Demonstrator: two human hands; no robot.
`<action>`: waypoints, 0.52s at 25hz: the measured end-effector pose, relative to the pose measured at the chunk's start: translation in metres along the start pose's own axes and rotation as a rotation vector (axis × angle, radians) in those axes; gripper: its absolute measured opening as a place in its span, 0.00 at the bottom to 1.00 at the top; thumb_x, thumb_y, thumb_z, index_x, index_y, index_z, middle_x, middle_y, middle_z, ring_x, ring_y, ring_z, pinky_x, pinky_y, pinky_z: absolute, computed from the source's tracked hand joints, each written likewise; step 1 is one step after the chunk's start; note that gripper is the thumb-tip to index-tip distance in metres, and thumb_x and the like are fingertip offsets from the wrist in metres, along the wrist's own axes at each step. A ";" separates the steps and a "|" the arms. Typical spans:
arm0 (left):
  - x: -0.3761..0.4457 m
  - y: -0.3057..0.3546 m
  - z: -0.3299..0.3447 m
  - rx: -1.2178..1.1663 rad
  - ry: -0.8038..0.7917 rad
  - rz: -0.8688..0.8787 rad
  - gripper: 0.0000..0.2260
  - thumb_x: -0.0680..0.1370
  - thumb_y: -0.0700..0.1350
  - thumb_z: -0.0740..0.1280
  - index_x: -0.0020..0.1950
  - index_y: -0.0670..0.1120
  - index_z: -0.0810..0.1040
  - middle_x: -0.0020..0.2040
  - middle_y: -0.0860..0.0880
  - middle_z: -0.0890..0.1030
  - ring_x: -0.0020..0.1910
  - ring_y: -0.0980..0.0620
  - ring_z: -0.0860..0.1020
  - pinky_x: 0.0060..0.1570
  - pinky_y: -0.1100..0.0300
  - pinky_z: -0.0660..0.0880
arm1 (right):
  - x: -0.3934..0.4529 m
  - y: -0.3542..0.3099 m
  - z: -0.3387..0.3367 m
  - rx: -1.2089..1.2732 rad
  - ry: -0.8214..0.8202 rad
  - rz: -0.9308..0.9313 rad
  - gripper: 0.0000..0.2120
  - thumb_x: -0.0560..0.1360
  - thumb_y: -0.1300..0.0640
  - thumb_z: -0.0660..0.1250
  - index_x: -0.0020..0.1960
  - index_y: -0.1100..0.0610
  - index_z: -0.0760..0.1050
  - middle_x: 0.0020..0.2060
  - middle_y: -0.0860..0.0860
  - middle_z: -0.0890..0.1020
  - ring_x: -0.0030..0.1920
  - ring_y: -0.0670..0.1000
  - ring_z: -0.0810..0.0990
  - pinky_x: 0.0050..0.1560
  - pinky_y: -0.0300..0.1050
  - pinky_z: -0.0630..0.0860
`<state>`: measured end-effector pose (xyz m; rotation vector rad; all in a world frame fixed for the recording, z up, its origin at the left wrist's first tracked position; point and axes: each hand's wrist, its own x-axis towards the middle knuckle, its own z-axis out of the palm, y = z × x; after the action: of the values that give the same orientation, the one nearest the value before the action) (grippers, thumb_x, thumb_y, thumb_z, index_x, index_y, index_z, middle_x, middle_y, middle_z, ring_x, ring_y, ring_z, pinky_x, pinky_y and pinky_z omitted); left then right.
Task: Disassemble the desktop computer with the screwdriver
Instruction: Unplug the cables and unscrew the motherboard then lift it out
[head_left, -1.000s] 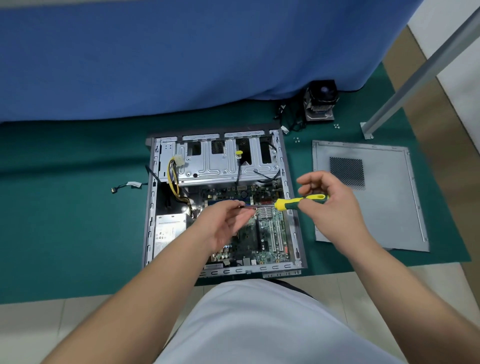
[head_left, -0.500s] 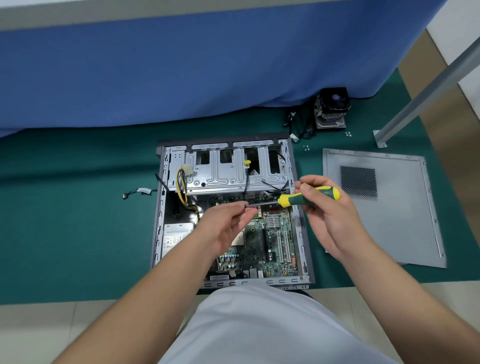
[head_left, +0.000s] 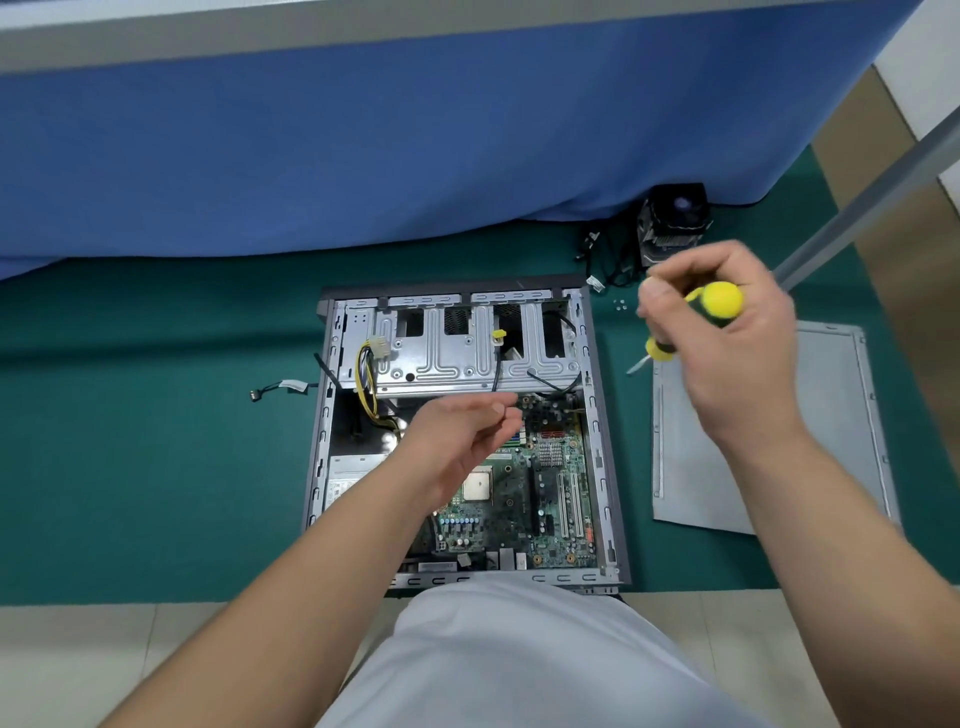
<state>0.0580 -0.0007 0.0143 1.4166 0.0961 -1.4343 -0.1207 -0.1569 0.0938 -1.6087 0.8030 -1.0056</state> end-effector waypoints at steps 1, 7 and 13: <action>0.000 0.004 0.006 0.030 -0.033 0.015 0.09 0.81 0.32 0.66 0.58 0.37 0.84 0.53 0.39 0.87 0.52 0.46 0.86 0.48 0.63 0.82 | 0.002 0.002 0.003 -0.118 -0.068 -0.019 0.05 0.76 0.56 0.74 0.46 0.46 0.80 0.39 0.42 0.83 0.39 0.44 0.80 0.43 0.37 0.76; 0.004 0.017 0.035 0.177 -0.128 0.132 0.08 0.79 0.33 0.70 0.58 0.38 0.80 0.48 0.38 0.87 0.46 0.46 0.87 0.45 0.61 0.83 | -0.009 0.042 0.022 -0.532 -0.577 0.126 0.04 0.76 0.53 0.74 0.45 0.45 0.81 0.40 0.42 0.83 0.45 0.42 0.80 0.45 0.41 0.75; 0.008 0.018 0.043 0.336 -0.136 0.102 0.10 0.79 0.31 0.69 0.60 0.39 0.79 0.46 0.36 0.86 0.44 0.45 0.87 0.45 0.57 0.84 | -0.010 0.066 0.016 -0.494 -0.653 0.202 0.04 0.75 0.51 0.74 0.46 0.42 0.82 0.41 0.41 0.84 0.44 0.42 0.81 0.44 0.36 0.75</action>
<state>0.0442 -0.0423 0.0316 1.5620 -0.3129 -1.5047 -0.1121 -0.1577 0.0262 -2.0569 0.7590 -0.0970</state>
